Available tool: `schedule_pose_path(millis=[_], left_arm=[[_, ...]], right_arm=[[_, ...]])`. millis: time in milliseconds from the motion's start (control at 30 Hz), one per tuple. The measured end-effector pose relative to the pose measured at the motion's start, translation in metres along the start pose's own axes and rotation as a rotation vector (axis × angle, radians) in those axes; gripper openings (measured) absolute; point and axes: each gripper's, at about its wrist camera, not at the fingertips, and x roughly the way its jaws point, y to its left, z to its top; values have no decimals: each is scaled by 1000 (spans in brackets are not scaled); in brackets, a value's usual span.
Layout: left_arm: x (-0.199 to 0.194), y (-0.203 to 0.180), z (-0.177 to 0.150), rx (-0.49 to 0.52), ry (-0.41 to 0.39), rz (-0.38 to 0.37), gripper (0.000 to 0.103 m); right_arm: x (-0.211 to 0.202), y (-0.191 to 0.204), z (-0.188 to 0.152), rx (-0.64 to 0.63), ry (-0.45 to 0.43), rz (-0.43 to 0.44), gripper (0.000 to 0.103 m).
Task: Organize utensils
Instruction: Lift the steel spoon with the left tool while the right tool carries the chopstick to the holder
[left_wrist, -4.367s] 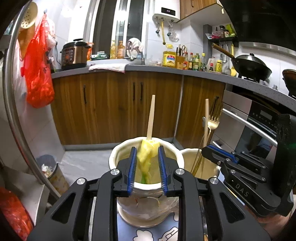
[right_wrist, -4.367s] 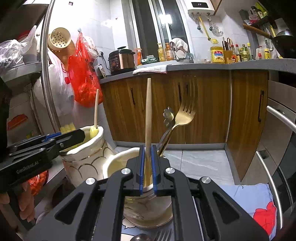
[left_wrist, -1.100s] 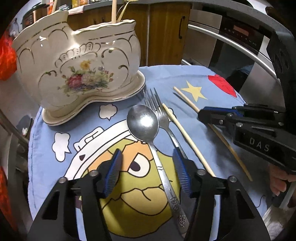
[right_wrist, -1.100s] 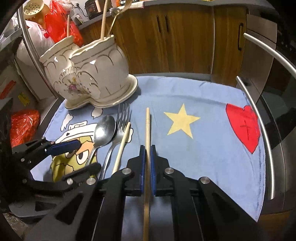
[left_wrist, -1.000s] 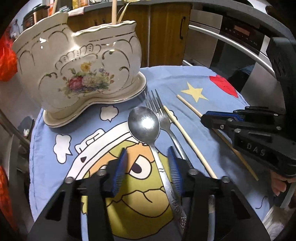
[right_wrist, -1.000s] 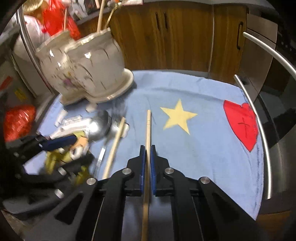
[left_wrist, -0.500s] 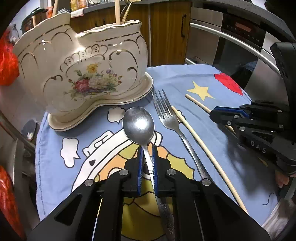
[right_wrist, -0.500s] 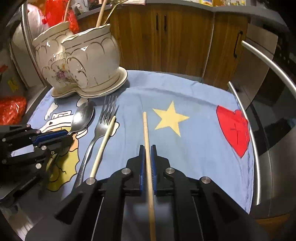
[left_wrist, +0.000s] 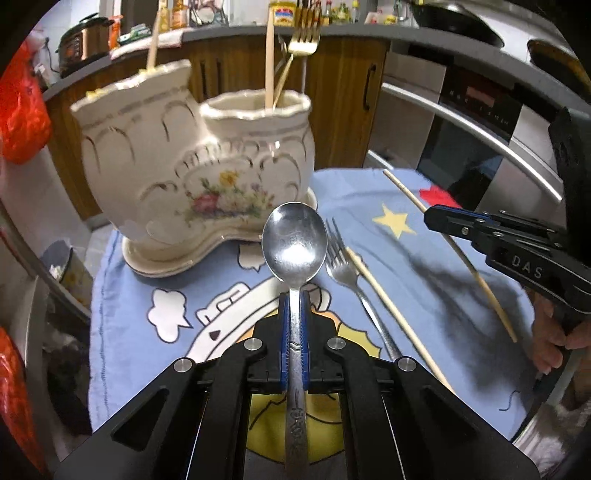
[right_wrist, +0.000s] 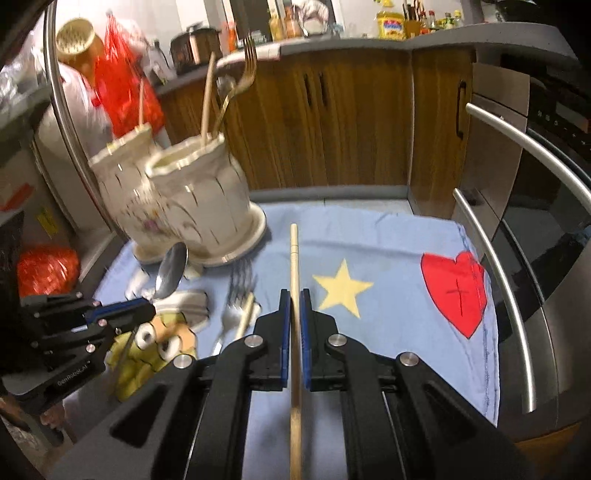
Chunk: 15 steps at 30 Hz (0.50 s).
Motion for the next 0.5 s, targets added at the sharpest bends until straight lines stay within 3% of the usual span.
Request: schedule_pose_path(millis=[500], left_arm=[[-63, 19, 7, -8, -174, -28, 6]], right_arm=[[-23, 15, 19, 22, -162, 93, 5]])
